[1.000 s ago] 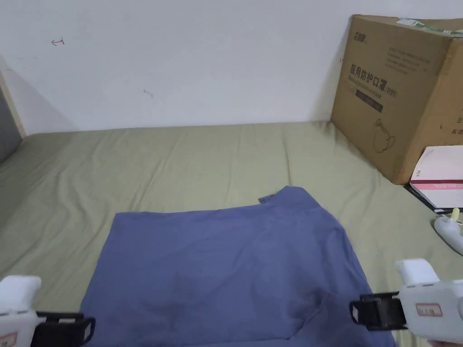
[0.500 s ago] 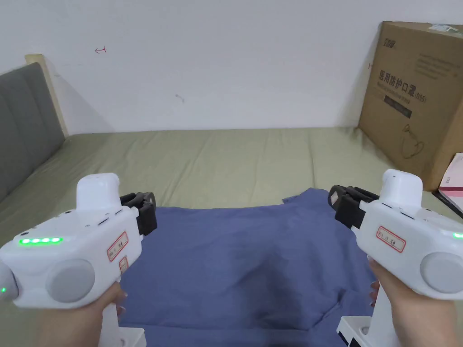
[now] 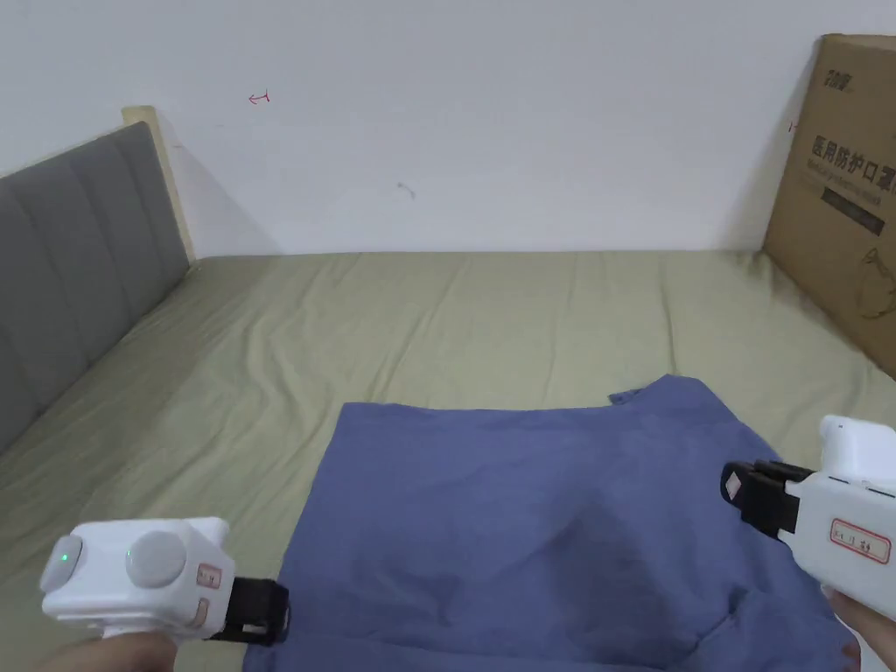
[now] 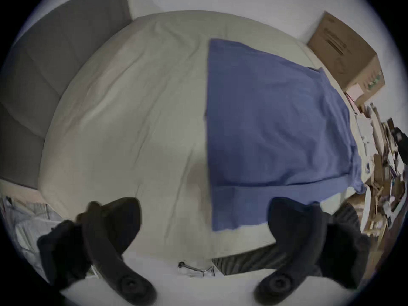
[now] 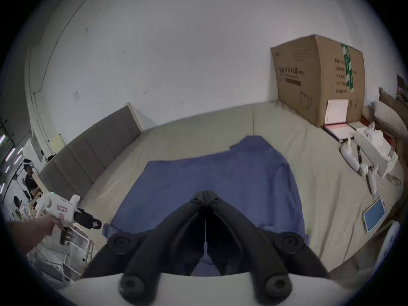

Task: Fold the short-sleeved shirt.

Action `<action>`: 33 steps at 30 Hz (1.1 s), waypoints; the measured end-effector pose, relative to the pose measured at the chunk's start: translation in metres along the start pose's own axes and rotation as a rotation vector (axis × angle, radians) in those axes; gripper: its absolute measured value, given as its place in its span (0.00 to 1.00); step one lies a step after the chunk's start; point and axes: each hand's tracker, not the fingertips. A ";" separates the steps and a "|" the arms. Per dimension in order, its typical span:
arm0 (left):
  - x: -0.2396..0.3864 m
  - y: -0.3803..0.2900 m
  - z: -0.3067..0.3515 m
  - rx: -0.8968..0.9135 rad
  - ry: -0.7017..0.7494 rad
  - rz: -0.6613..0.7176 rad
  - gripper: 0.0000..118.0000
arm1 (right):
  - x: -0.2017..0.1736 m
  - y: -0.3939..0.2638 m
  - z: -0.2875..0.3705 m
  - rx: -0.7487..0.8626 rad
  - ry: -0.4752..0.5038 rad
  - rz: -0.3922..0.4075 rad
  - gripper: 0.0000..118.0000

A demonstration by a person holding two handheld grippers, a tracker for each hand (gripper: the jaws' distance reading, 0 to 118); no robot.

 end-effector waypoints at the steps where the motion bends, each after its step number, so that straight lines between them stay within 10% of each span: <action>1: -0.002 -0.003 -0.009 -0.006 0.023 0.014 0.95 | 0.002 -0.002 -0.002 -0.009 -0.003 -0.005 0.00; 7: 0.029 -0.021 -0.039 -0.020 0.052 -0.221 0.64 | 0.016 -0.011 -0.002 -0.037 -0.027 -0.026 0.00; 10: 0.046 -0.028 -0.023 0.036 0.001 -0.328 0.05 | 0.026 -0.015 0.002 -0.045 -0.048 -0.019 0.00; 17: 0.051 -0.025 0.000 0.076 0.014 -0.324 0.04 | 0.086 -0.028 0.008 -0.185 -0.172 -0.004 0.04; 19: 0.045 -0.021 0.005 0.080 -0.014 -0.262 0.04 | 0.111 -0.039 0.001 -0.301 -0.196 -0.055 0.40; 20: 0.043 -0.020 0.006 0.081 -0.026 -0.243 0.04 | 0.119 -0.046 -0.003 -0.360 -0.209 -0.069 0.80; 22: 0.043 -0.019 0.009 0.082 -0.028 -0.227 0.04 | 0.132 -0.062 -0.009 -0.455 -0.237 -0.041 0.99; 28: 0.045 -0.020 0.011 0.082 -0.016 -0.202 0.04 | 0.146 -0.102 -0.026 -0.726 -0.324 0.075 0.96; 33: 0.045 -0.021 0.006 0.052 -0.016 -0.189 0.04 | 0.144 -0.105 -0.014 -0.694 -0.265 0.038 0.21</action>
